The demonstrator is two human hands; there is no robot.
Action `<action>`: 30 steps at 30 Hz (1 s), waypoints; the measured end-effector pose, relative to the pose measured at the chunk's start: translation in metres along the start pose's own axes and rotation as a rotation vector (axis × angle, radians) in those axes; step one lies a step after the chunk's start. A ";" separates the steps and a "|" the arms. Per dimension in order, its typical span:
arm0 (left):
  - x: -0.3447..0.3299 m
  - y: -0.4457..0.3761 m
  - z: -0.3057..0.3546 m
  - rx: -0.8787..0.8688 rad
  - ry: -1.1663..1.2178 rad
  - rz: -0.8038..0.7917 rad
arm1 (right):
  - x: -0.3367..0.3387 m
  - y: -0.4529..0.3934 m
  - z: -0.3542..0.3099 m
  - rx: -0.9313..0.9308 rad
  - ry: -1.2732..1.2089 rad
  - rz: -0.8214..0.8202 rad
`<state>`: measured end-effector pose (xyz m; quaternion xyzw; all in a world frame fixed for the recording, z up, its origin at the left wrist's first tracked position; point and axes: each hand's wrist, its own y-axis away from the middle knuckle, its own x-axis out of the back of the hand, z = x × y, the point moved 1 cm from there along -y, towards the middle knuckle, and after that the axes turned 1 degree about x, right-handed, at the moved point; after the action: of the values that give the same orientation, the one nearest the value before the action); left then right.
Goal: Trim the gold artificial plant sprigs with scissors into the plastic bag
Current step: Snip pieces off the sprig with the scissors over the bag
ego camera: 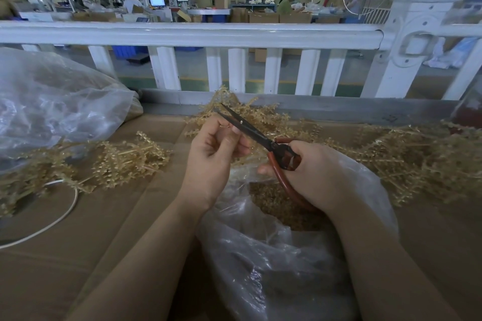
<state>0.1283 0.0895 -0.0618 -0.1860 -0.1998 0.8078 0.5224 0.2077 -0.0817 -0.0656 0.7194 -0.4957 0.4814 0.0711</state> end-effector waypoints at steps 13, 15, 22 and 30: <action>0.001 0.000 -0.003 0.001 -0.003 -0.026 | -0.006 -0.001 0.005 -0.007 -0.014 0.021; 0.001 0.000 -0.003 0.001 0.002 -0.027 | -0.006 -0.001 0.007 -0.002 0.002 0.037; 0.000 0.001 0.000 -0.001 0.026 -0.011 | -0.005 0.001 0.004 -0.013 -0.072 0.018; 0.003 -0.002 0.003 0.059 0.094 0.100 | 0.000 0.004 0.000 -0.072 -0.248 0.178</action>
<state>0.1272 0.0930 -0.0589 -0.2179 -0.1418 0.8287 0.4956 0.2051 -0.0837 -0.0671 0.7234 -0.5796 0.3751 -0.0077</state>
